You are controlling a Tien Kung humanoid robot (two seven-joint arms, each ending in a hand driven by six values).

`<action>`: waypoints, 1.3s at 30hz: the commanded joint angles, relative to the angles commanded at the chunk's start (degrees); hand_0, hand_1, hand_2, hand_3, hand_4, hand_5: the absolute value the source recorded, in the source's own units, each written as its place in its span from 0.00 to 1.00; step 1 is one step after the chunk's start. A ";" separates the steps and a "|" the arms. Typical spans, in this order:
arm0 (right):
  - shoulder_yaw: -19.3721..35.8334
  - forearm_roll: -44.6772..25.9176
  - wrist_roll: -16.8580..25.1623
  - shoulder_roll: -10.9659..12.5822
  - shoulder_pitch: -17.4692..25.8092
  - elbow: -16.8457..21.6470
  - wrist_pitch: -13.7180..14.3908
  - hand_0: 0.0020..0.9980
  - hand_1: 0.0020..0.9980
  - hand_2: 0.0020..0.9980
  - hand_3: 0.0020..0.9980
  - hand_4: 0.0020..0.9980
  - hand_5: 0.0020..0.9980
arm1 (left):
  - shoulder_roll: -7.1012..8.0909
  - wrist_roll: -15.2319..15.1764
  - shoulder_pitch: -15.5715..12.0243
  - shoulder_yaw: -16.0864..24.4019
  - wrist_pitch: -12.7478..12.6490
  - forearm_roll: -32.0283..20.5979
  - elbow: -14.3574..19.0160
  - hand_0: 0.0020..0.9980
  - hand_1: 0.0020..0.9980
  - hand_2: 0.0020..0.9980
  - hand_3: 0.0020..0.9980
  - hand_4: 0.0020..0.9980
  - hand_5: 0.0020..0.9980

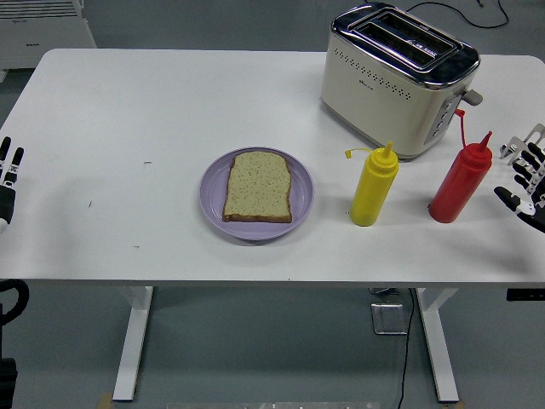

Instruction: Pick up the cup,pour liquid into bread,place the cup on the desk

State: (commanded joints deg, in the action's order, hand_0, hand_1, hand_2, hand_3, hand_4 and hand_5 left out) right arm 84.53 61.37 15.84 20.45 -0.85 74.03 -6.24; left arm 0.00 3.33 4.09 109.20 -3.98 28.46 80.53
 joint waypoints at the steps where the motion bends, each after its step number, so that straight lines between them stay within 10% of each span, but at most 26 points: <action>1: -0.18 -0.01 -0.03 -0.05 -0.14 -0.02 0.00 1.00 0.97 1.00 1.00 0.95 0.24 | 0.00 0.00 0.00 0.01 0.00 0.00 0.00 0.81 0.80 0.83 0.74 0.62 1.00; 28: -8.21 -3.90 0.44 -6.63 -7.45 -4.79 7.07 0.97 0.91 0.95 1.00 0.94 0.23 | 0.00 -0.10 -0.21 -0.21 0.06 0.09 -0.11 0.81 0.80 0.83 0.74 0.62 1.00; 29: -8.43 -4.13 0.40 -6.72 -7.55 -4.83 7.32 0.92 0.84 0.83 0.98 0.94 0.24 | 0.00 -0.09 -0.21 -0.22 0.07 0.09 -0.10 0.81 0.80 0.83 0.74 0.62 1.00; 39: -11.34 -7.01 -0.29 -7.77 -8.72 -5.44 12.24 0.85 0.76 0.69 0.90 0.94 0.24 | 0.00 -0.09 -0.29 0.01 0.04 0.11 -0.16 0.81 0.80 0.83 0.74 0.62 1.00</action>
State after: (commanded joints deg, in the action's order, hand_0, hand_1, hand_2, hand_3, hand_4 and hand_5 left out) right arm 73.19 54.36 15.55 12.68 -9.57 68.59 5.99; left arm 0.00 3.24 3.80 109.20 -3.94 28.57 80.37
